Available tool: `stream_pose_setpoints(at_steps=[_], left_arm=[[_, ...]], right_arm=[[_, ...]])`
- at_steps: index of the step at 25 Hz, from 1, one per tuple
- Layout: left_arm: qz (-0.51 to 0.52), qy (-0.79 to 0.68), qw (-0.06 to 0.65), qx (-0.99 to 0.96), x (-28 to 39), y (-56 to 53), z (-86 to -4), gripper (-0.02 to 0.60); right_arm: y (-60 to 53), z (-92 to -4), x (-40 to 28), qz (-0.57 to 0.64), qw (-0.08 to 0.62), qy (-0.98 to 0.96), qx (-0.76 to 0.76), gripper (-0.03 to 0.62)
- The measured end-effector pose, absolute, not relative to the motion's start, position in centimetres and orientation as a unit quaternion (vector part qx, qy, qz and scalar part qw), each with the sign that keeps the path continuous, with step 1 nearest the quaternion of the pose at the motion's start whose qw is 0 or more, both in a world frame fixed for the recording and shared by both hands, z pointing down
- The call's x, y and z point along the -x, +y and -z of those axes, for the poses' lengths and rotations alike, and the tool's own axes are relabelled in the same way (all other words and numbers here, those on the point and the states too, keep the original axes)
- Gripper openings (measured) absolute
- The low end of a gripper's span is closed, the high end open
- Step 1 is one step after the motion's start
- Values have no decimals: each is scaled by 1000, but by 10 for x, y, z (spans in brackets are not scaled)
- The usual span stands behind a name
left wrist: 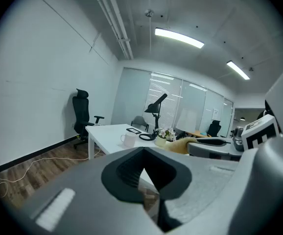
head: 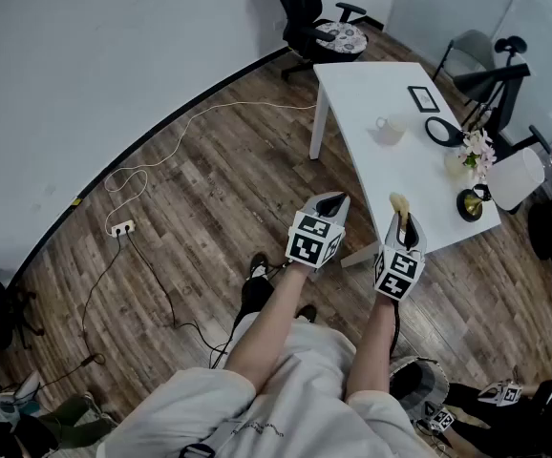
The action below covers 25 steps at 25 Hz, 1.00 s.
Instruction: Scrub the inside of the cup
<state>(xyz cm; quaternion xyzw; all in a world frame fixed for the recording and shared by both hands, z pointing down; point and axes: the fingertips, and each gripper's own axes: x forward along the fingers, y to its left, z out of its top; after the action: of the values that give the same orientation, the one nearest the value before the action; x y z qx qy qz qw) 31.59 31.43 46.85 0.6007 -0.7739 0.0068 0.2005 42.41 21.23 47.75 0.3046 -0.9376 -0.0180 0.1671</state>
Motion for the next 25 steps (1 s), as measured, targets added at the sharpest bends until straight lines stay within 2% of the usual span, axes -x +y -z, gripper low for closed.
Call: stream_pose_setpoints(at_steps=[13, 25], left_arm=[[-2, -762, 233, -605, -259, 311, -502, 0], [12, -714, 220, -664, -174, 236, -471, 0]], right_arm=[[191, -508, -377, -13, 194, -926, -324, 97], [148, -485, -316, -51, 158, -924, -345, 104]])
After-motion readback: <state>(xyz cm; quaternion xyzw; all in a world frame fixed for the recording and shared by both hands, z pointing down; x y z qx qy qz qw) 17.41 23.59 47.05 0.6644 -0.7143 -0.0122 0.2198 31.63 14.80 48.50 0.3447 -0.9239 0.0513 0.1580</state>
